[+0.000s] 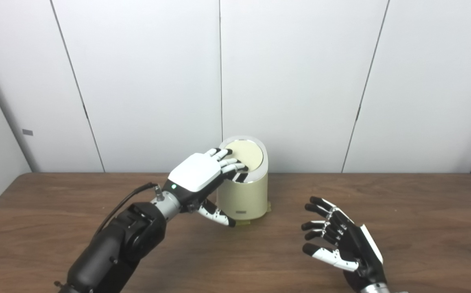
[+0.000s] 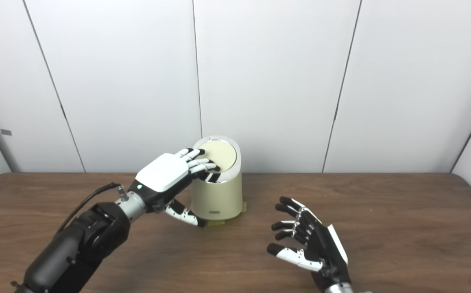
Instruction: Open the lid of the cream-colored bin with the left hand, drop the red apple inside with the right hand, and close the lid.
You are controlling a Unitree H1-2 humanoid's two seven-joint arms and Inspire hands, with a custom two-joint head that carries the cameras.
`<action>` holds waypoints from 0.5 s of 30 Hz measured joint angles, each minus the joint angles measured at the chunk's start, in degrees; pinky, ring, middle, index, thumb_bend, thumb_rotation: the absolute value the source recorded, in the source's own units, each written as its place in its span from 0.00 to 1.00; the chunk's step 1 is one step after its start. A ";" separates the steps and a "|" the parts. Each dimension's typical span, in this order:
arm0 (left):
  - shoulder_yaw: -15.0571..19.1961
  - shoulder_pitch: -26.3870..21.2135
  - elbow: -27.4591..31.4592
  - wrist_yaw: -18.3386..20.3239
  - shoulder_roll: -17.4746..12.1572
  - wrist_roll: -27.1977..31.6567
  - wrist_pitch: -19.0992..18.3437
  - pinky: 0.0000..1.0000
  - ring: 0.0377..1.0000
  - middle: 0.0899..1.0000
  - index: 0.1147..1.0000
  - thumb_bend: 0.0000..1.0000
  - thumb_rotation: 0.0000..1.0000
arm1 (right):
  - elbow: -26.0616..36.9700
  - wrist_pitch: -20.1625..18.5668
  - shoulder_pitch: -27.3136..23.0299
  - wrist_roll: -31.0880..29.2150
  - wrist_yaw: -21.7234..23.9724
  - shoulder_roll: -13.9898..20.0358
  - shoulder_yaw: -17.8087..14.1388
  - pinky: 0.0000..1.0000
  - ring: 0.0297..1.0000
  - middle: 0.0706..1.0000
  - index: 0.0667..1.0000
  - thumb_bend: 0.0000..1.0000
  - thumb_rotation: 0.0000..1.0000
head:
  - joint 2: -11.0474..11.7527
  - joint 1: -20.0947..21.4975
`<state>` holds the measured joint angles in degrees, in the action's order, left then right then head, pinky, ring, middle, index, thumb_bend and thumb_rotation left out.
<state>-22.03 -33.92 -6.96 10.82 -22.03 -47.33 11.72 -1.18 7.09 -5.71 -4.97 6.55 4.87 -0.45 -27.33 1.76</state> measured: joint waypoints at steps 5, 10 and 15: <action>6.39 2.25 1.60 -3.31 0.80 6.36 0.89 0.97 1.00 1.00 0.99 0.79 0.28 | 0.00 0.02 0.00 0.62 0.01 0.18 0.01 0.51 0.59 0.77 0.77 0.81 0.26 | -0.17 -0.18; 13.79 4.60 3.05 -3.81 3.55 20.17 0.40 0.90 0.95 0.92 0.91 0.76 0.27 | 0.01 0.02 0.05 0.25 0.07 0.19 -0.08 0.50 0.60 0.78 0.77 0.81 0.24 | -0.44 -0.44; 17.22 10.15 3.76 -2.82 6.32 30.07 -2.11 0.71 0.84 0.89 0.87 0.78 0.29 | 0.03 0.02 0.07 0.36 0.05 0.46 -0.10 0.50 0.59 0.78 0.78 0.81 0.26 | -0.88 -0.44</action>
<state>-4.80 -23.77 -3.19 8.00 -15.71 -17.27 9.61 -1.15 7.11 -5.64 -4.61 6.60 5.33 -0.55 -28.21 1.32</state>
